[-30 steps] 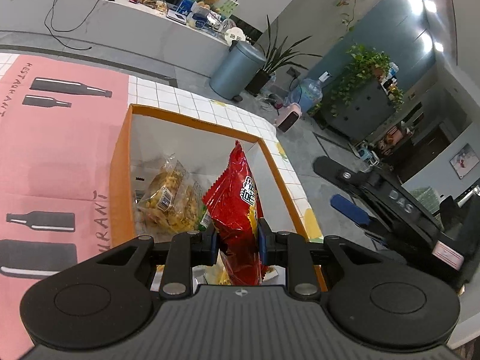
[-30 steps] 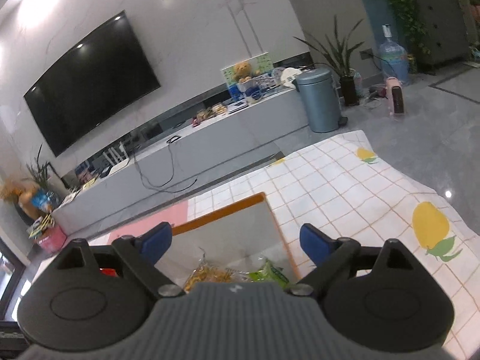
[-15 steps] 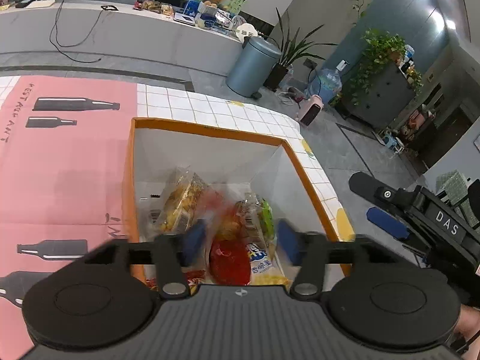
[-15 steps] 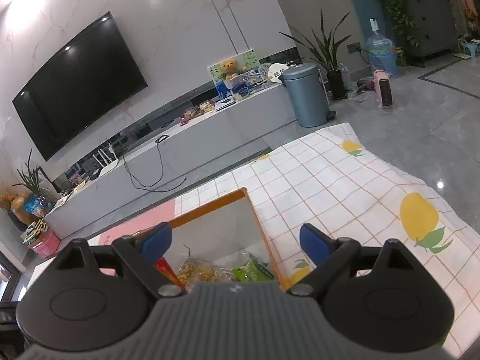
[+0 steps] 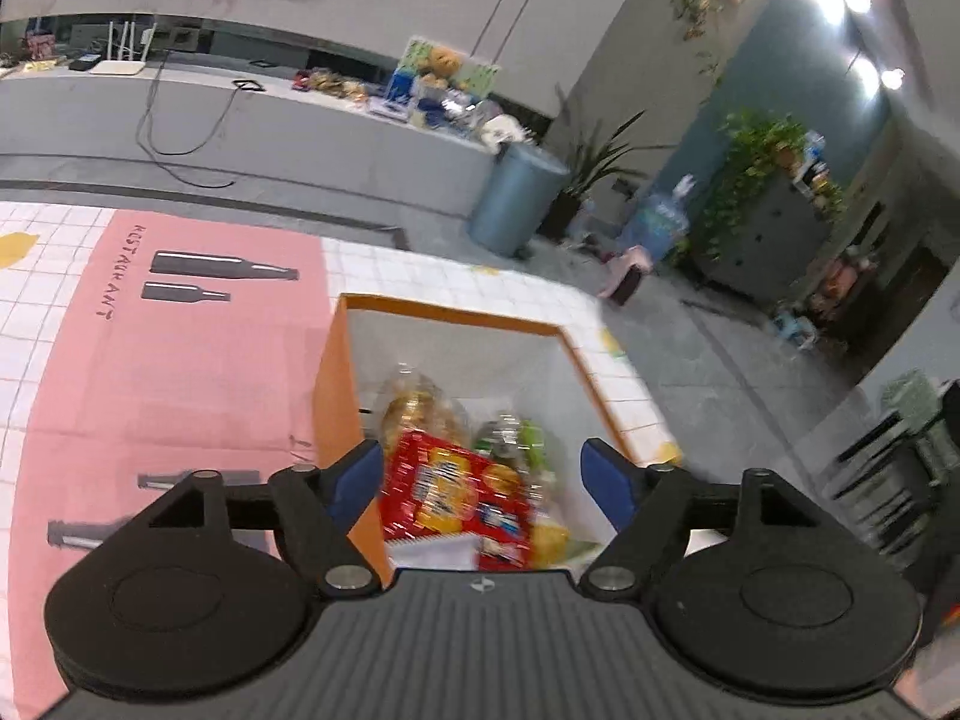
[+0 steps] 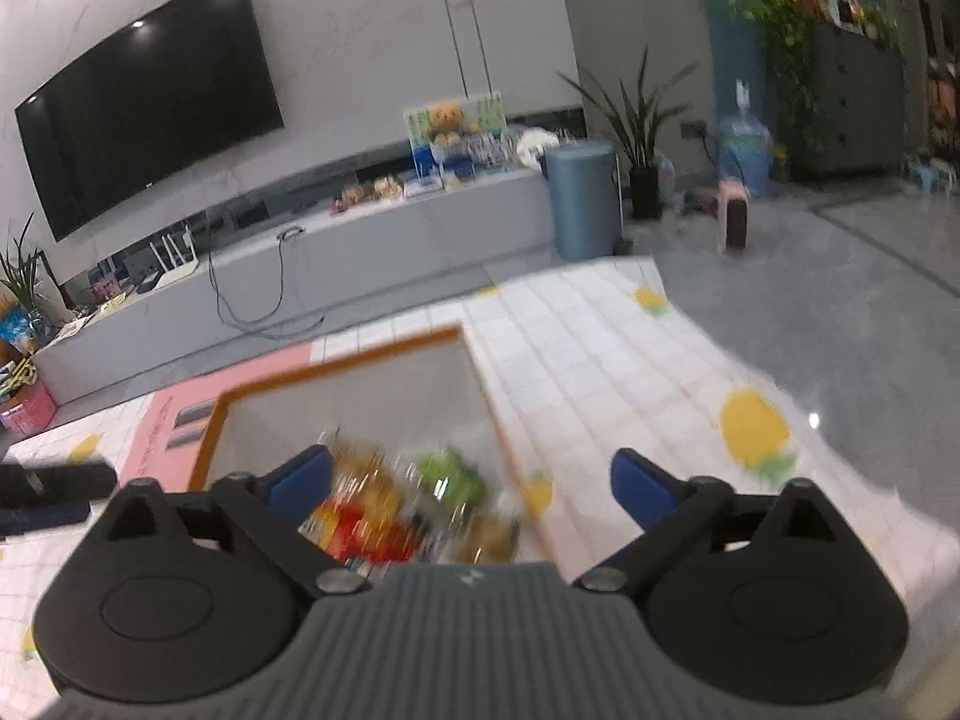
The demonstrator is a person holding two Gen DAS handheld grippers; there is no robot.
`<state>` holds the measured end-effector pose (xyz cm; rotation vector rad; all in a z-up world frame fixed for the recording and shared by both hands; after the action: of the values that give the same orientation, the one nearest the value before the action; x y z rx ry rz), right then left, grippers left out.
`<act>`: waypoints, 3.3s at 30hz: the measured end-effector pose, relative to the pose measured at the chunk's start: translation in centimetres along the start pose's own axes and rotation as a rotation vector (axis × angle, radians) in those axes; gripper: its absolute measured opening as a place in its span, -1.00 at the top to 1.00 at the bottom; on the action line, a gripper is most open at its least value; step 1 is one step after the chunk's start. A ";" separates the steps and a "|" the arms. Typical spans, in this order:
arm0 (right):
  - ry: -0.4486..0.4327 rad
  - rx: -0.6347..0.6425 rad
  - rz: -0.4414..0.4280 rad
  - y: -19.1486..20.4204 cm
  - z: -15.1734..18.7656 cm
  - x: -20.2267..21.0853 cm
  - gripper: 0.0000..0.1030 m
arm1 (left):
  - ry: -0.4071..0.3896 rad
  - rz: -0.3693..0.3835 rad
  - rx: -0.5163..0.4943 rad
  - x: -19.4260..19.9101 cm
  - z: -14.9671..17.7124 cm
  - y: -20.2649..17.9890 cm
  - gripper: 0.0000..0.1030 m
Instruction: Organize snacks
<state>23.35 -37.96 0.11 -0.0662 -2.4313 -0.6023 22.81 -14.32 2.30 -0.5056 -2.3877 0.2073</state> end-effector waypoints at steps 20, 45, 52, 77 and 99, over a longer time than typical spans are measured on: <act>0.134 0.132 0.093 5.0 9.6 14.9 -0.94 | -0.015 -0.239 -0.183 10.8 5.8 -4.9 -1.00; 0.119 0.195 0.116 5.9 11.4 18.6 -0.93 | 0.048 -0.339 -0.161 12.4 9.9 -6.8 -1.00; 0.125 0.198 0.119 5.8 11.6 18.4 -0.93 | 0.056 -0.338 -0.160 12.2 10.1 -7.0 -1.00; 0.121 0.229 0.148 6.2 12.3 18.2 -0.93 | 0.073 -0.355 -0.142 11.9 10.4 -6.8 -1.00; 0.117 0.244 0.155 6.6 12.6 18.1 -0.93 | 0.080 -0.352 -0.137 11.9 10.8 -6.4 -1.00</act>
<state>2.97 -28.32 4.57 -0.1140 -2.3405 -0.2312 5.54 -15.44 2.99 -0.1451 -2.3750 -0.1316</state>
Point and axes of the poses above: each gripper's, at about its wrist camera, not at the fingertips, and x roughly against the way its jaws point, y to its left, z to its underside, the point moved 6 cm from there along -x, roughly the way its jaws point, and after that the axes turned 12 degrees about -x, right-handed, at the moved point
